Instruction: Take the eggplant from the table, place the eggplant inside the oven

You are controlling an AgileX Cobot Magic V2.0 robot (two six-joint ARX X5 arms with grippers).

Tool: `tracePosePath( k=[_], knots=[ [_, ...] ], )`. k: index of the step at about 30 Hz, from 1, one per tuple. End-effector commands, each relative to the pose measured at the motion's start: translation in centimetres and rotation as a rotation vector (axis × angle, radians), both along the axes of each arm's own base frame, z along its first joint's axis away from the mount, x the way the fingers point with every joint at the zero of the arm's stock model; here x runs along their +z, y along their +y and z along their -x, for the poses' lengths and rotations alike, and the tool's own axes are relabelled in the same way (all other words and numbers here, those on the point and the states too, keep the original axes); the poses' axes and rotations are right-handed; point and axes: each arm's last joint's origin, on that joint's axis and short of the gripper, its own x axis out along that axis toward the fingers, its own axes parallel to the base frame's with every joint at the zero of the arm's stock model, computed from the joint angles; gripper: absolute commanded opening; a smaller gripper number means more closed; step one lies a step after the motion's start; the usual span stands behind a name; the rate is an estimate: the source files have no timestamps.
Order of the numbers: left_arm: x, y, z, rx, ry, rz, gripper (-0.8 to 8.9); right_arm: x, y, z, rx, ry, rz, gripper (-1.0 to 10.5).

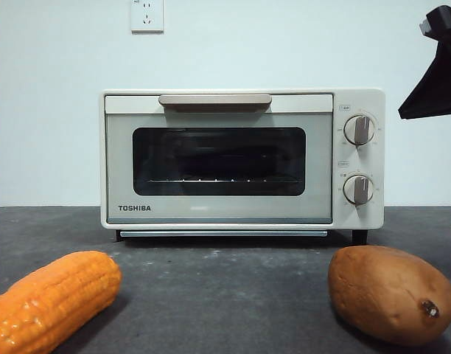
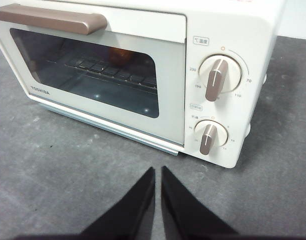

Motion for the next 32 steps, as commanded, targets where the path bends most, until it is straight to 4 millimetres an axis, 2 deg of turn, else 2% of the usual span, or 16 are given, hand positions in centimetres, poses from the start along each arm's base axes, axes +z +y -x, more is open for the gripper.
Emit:
tracePosePath(
  k=[1,14,29,32],
  knots=[
    [-0.9,0.2,0.1,0.023,-0.015,-0.015,0.04,0.3,0.1,0.0,0.0,-0.01,-0.017,0.0],
    [-5.9,0.3,-1.0,0.038,0.141,-0.025,0.04,0.3,0.1,0.0,0.0,-0.01,-0.018,0.0],
    [-5.9,0.3,-1.0,0.037,0.138,-0.025,0.04,0.3,0.1,0.0,0.0,-0.01,-0.018,0.0],
    [-5.9,0.3,-1.0,0.037,0.138,-0.025,0.04,0.6,-0.1,0.5,0.001,-0.029,-0.025,0.0]
  ],
)
